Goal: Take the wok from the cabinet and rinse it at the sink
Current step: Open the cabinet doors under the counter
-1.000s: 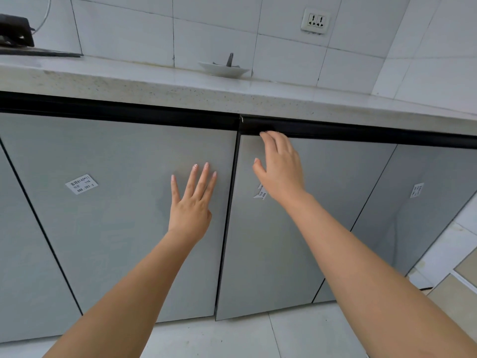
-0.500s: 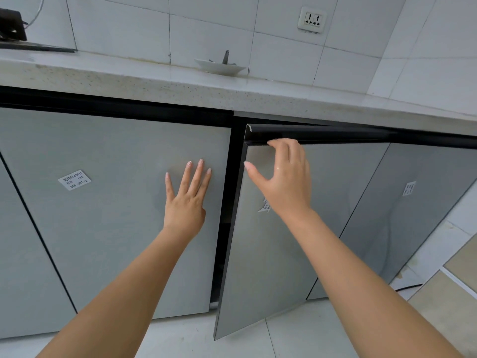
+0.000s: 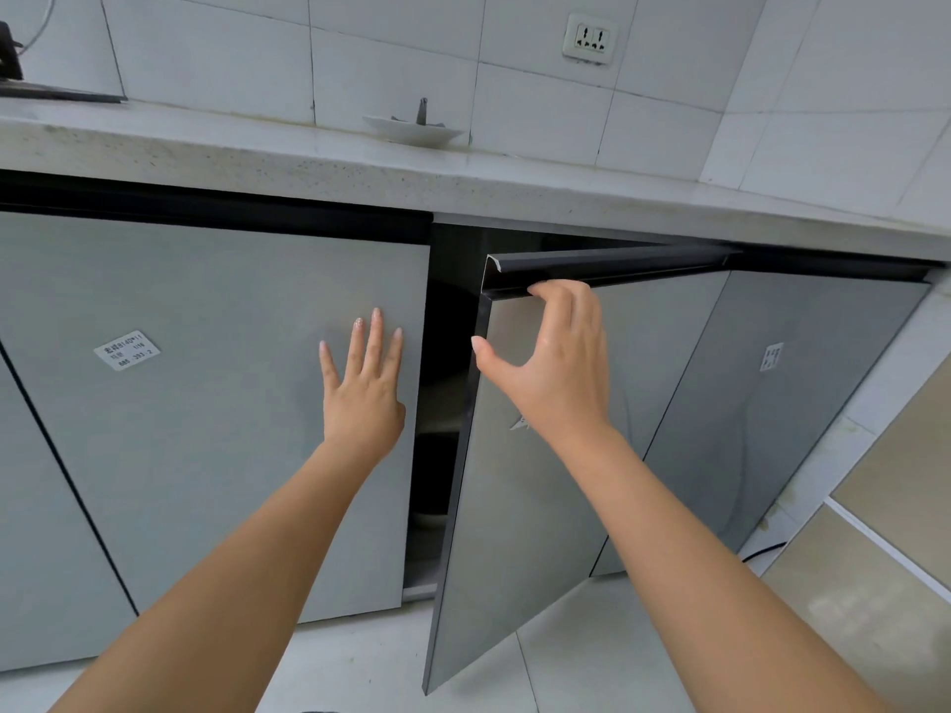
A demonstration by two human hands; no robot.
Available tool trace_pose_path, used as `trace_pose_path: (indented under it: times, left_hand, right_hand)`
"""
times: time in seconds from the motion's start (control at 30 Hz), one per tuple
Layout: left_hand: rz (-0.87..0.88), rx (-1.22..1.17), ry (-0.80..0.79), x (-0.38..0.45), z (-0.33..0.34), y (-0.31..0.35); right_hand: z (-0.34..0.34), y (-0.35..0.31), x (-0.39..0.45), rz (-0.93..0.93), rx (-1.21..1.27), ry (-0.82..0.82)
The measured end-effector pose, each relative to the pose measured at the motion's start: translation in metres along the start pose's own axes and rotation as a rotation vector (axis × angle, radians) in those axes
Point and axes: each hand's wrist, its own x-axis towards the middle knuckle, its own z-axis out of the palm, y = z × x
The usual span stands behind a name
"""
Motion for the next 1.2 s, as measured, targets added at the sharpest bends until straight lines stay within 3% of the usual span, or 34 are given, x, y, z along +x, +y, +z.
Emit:
trace_pose_path:
  times: [0.5, 0.63, 0.87, 1.2]
  left_hand:
    - [0.024, -0.054, -0.102, -0.012, 0.015, 0.026]
    - [0.07, -0.019, -0.105, -0.008, 0.016, 0.038]
    - [0.115, 0.071, -0.127, -0.004, 0.023, 0.041]
    - [0.065, 0.026, -0.135, -0.005, 0.022, 0.049]
  right_hand:
    - [-0.068, 0.015, -0.029, 0.128, 0.309, -0.127]
    - [-0.085, 0.016, -0.028, 0.058, 0.222, -0.217]
    - [-0.105, 0.016, -0.031, 0.044, 0.197, -0.236]
    - [-0.107, 0.002, -0.029, 0.051, 0.038, -0.094]
